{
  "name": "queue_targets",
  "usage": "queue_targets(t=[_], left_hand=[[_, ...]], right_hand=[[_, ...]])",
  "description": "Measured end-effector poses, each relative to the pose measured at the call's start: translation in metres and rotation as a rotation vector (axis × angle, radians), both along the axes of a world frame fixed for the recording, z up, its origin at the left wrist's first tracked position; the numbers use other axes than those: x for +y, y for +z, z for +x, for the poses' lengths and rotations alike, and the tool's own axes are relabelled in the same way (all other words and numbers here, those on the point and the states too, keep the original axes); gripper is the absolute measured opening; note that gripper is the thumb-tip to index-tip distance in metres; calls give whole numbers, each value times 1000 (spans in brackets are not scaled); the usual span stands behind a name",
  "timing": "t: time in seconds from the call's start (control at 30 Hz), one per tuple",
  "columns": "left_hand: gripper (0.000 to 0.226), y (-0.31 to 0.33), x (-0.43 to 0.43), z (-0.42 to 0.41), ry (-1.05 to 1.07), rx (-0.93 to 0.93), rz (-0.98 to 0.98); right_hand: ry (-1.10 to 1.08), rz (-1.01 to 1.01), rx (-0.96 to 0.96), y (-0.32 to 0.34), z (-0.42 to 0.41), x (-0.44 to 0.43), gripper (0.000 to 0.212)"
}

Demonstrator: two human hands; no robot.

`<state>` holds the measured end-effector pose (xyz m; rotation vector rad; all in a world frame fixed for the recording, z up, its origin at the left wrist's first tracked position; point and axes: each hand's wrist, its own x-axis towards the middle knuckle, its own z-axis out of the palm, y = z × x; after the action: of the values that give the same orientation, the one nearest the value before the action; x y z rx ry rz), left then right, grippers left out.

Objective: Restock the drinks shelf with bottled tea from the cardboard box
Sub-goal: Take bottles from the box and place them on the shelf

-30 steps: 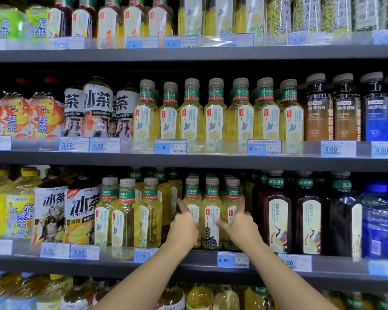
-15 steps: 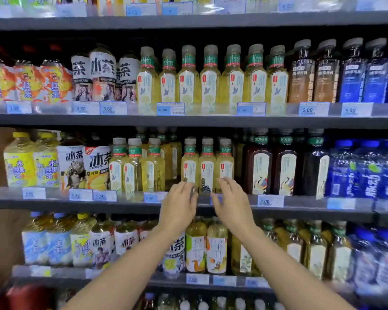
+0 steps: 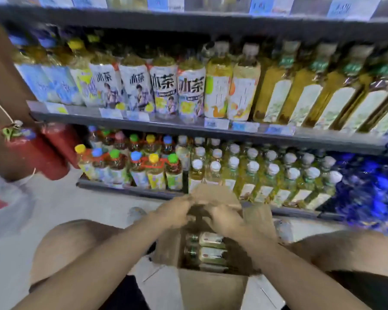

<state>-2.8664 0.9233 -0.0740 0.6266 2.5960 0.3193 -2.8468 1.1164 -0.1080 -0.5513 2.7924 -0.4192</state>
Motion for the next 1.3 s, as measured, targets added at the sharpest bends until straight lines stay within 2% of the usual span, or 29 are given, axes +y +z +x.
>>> queue_targets(t=[0.1, 0.17, 0.23, 0.3, 0.4, 0.5, 0.57, 0.7, 0.83, 1.0, 1.2, 1.3], left_hand=[[89, -47, -13, 14, -110, -60, -182], [91, -58, -16, 18, -135, -100, -241], [91, -66, -18, 17, -121, -98, -220], [99, -73, -24, 17, -61, -91, -198], [113, -80, -37, 18, -34, -150, -243], [114, -74, -43, 16, -62, -184, -241], [114, -70, -42, 16, -50, -178, -212], [111, -70, -39, 23, -106, -49, -255], [107, -72, -37, 21, -122, -78, -320], [106, -72, -32, 19, -111, -100, -333], [111, -74, -30, 14, -39, -174, -249], [111, -73, -31, 15, -37, -173, -226]], right_hand=[[97, 141, -281, -73, 16, -4, 34], [82, 205, -391, -123, 17, -5, 38], [6, 224, -472, -155, 12, -9, 46], [-34, 242, -546, -182, 3, -15, 45], [-9, 221, -524, -214, -11, -30, 50], [45, 220, -466, -246, -18, -48, 56], [121, 317, -449, -265, -20, -57, 61], [182, 502, -391, -289, -22, -68, 67], [159, 575, -332, -297, -21, -77, 78], [207, 485, -375, -285, -27, -71, 84], [318, 351, -160, -242, -15, -49, 73], [249, 246, -60, -224, -6, -28, 76]])
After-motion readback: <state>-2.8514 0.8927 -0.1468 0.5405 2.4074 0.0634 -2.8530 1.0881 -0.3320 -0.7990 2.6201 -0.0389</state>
